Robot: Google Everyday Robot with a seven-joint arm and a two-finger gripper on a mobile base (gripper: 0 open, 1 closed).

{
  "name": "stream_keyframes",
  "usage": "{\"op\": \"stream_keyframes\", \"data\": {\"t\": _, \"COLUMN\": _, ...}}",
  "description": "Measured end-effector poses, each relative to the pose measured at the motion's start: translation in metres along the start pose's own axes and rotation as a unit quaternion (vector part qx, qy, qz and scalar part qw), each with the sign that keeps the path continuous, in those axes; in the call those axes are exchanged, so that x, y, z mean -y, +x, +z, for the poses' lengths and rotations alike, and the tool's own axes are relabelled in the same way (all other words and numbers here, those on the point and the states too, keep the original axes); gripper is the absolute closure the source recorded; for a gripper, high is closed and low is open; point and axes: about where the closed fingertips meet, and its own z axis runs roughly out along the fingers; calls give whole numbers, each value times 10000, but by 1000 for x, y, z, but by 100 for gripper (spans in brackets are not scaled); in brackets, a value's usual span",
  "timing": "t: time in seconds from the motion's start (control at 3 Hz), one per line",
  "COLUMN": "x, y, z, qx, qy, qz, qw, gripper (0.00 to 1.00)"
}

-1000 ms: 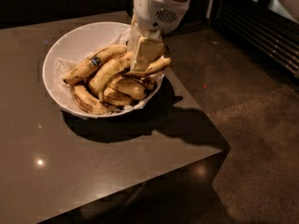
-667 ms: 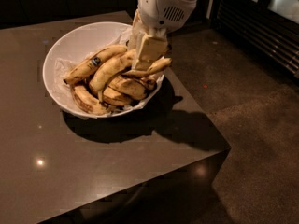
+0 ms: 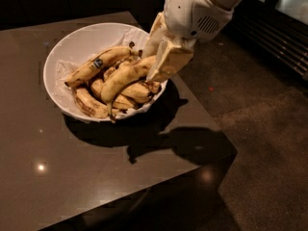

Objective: Pick banana from white bowl

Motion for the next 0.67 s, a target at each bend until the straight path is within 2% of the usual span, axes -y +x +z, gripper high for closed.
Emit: {"op": "stream_keyframes", "data": {"t": 0.67, "x": -45, "y": 10, "z": -14, "qx": 183, "qy": 222, "qz": 214, "qw": 9994, "gripper": 100}}
